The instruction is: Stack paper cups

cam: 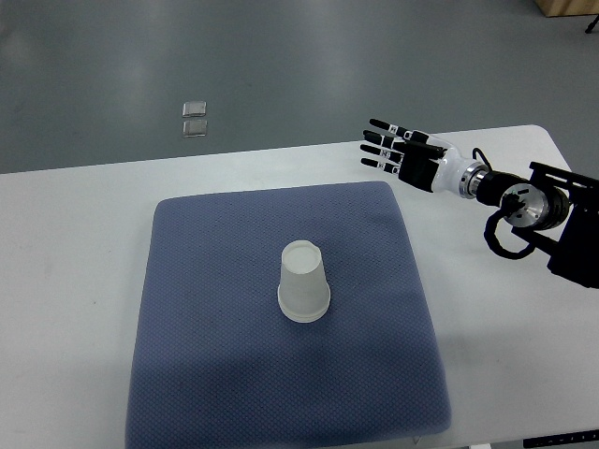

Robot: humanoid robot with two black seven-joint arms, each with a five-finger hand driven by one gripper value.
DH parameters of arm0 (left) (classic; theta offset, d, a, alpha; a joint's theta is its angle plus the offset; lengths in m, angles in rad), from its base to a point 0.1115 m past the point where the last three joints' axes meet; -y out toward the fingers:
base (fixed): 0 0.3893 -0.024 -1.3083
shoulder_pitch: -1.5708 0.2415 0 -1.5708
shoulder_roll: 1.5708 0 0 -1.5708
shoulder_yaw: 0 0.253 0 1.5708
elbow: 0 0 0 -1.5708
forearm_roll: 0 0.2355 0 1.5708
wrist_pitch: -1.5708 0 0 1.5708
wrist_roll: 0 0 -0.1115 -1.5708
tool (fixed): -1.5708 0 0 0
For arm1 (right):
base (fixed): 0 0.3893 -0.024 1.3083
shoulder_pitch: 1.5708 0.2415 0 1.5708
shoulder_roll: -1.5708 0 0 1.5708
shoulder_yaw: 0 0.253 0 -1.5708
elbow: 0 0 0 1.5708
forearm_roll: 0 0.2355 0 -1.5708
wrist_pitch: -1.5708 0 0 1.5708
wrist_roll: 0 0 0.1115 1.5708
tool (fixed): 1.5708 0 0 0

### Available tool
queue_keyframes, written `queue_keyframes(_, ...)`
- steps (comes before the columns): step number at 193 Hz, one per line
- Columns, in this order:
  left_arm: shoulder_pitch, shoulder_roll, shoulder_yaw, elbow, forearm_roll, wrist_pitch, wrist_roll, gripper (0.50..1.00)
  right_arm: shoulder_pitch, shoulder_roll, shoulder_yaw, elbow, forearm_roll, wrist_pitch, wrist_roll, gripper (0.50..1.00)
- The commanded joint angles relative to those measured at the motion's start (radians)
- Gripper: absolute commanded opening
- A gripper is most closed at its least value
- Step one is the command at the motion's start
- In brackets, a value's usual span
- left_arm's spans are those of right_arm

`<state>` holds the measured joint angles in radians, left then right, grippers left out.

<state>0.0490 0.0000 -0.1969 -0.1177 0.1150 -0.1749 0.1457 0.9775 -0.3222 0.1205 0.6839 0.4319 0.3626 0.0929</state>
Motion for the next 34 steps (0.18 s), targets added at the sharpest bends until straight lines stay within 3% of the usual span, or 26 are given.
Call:
queue_keyframes(1, 0.0, 0.0, 0.001, 0.001, 0.0, 0.0, 0.0, 1.0, 0.0, -0.003, 0.001, 0.0, -0.005, -0.002, 0.001, 0.921)
queue_keyframes(34, 0.0, 0.0, 0.001, 0.001, 0.0, 0.0, 0.0, 1.0, 0.0, -0.009, 0.007, -0.001, -0.007, -0.004, 0.001, 0.924)
